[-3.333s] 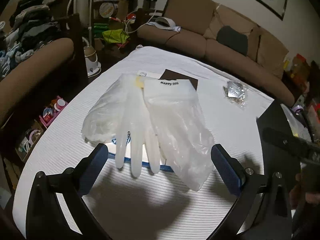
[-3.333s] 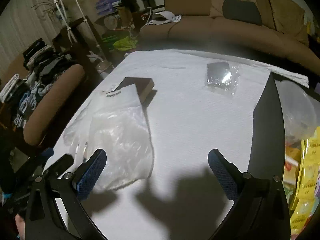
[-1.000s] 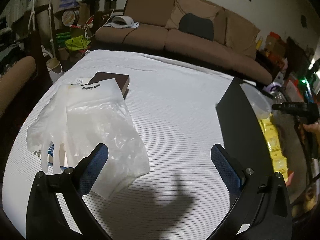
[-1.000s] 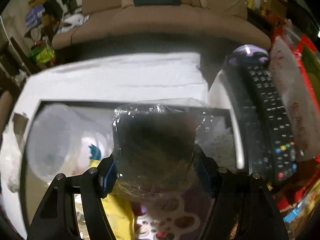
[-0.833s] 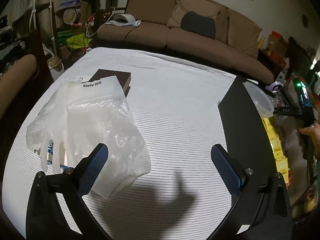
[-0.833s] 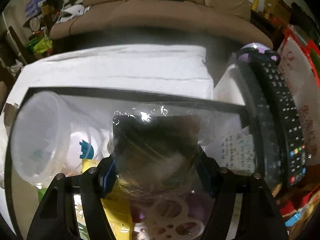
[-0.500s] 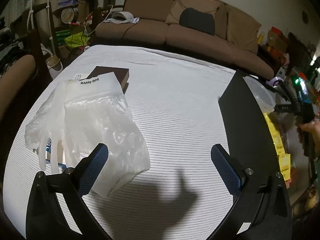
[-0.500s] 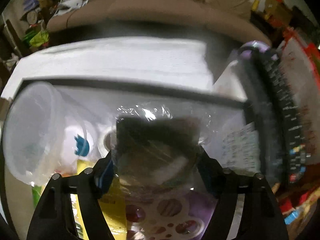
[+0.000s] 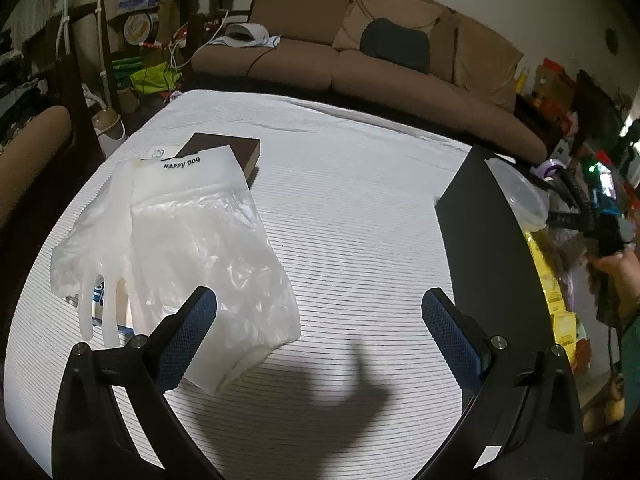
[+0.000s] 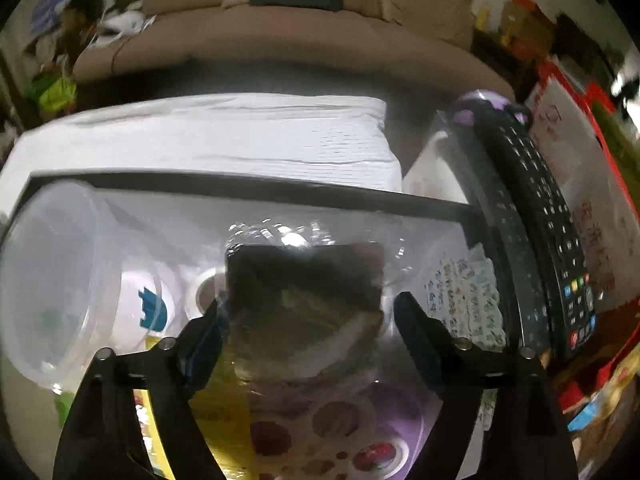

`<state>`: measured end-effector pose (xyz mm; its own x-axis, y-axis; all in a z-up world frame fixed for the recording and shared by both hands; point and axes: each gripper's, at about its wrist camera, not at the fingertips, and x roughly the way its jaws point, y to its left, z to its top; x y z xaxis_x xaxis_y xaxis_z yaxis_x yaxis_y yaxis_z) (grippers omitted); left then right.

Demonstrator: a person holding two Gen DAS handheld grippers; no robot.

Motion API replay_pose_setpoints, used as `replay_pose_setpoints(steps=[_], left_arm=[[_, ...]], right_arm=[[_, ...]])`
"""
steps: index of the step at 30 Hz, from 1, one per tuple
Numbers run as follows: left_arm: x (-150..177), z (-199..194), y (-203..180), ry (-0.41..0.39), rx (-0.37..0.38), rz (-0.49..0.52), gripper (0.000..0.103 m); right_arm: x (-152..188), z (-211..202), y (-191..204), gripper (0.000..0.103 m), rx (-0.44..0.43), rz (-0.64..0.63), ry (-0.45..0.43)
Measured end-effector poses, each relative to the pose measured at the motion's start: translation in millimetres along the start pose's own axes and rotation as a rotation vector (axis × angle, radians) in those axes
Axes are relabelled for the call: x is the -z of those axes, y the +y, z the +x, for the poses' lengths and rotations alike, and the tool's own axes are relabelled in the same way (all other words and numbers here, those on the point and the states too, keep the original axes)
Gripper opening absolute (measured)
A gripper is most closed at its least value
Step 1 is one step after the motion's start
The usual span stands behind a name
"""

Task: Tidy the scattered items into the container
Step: 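Carry the bagged square over the box and release it with the right tool, then move the right tool back toward the HAPPY DOG glove bag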

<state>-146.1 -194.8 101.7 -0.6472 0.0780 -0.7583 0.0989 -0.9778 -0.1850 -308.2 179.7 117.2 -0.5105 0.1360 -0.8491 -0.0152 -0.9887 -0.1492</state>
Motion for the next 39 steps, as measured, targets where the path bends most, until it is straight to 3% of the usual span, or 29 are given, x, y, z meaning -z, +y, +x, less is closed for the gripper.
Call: replay_pose_setpoints(steps=[1, 4, 6, 8, 9, 10, 11, 13, 14, 19, 22, 28, 30, 31, 33, 37, 39], left_arm=[[-0.3, 0.5, 0.3, 0.002, 0.004, -0.003, 0.103], [0.4, 1.1, -0.9, 0.008, 0.013, -0.002, 0.103], [1.1, 0.5, -2.7, 0.007, 0.014, 0.005, 0.103], [1.6, -0.2, -4.6, 0.008, 0.02, 0.01, 0.103], [1.9, -0.5, -6.1, 0.007, 0.022, 0.015, 0.103], [2.2, -0.5, -8.0, 0.007, 0.02, 0.023, 0.103], [2.3, -0.4, -9.7, 0.007, 0.016, 0.029, 0.103], [2.9, 0.2, -13.0, 0.007, 0.007, 0.042, 0.103], [3.5, 0.6, -14.6, 0.008, 0.007, 0.047, 0.103], [3.6, 0.9, -17.3, 0.009, 0.005, 0.062, 0.103], [4.5, 2.4, -16.2, 0.017, 0.006, 0.057, 0.103], [4.7, 0.6, -16.4, 0.014, 0.008, 0.051, 0.103], [4.8, 0.9, -16.8, 0.016, 0.007, 0.052, 0.103], [5.0, 1.2, -16.9, 0.019, 0.005, 0.053, 0.103], [5.2, 1.7, -16.9, 0.025, 0.004, 0.057, 0.103], [4.4, -0.4, -14.8, 0.021, 0.002, 0.057, 0.103], [3.7, -1.1, -11.7, 0.02, 0.006, 0.046, 0.103]], right_arm=[[0.5, -6.1, -3.5, 0.071, -0.026, 0.022, -0.014], [-1.6, -30.9, -28.5, 0.071, -0.233, 0.15, -0.098], [-0.5, -42.5, -53.0, 0.071, -0.479, 0.292, -0.154], [3.6, -36.4, -72.9, 0.072, -0.861, 0.437, -0.169], [6.0, -26.4, -76.2, 0.075, -0.997, 0.494, -0.14], [7.7, -15.9, -75.1, 0.084, -1.016, 0.521, -0.085], [9.3, -6.6, -72.7, 0.085, -0.953, 0.526, -0.023], [15.0, 6.1, -68.7, 0.087, -0.616, 0.472, 0.099], [18.2, 5.7, -67.3, 0.075, -0.491, 0.424, 0.123], [18.0, -41.3, -51.7, 0.073, -0.371, 0.202, 0.001], [15.1, -64.1, -53.6, 0.073, -0.341, 0.185, -0.053], [14.9, -51.3, -51.2, 0.073, -0.302, 0.174, -0.017], [15.1, -30.1, -37.0, 0.065, -0.295, 0.126, 0.01], [16.4, -19.1, -27.7, 0.058, -0.258, 0.088, 0.023], [23.1, -7.7, -12.6, 0.056, -0.171, -0.002, 0.016], [27.3, -13.3, -11.8, 0.055, -0.131, -0.019, -0.022], [27.1, -27.9, -14.0, 0.044, -0.07, -0.041, -0.06]])
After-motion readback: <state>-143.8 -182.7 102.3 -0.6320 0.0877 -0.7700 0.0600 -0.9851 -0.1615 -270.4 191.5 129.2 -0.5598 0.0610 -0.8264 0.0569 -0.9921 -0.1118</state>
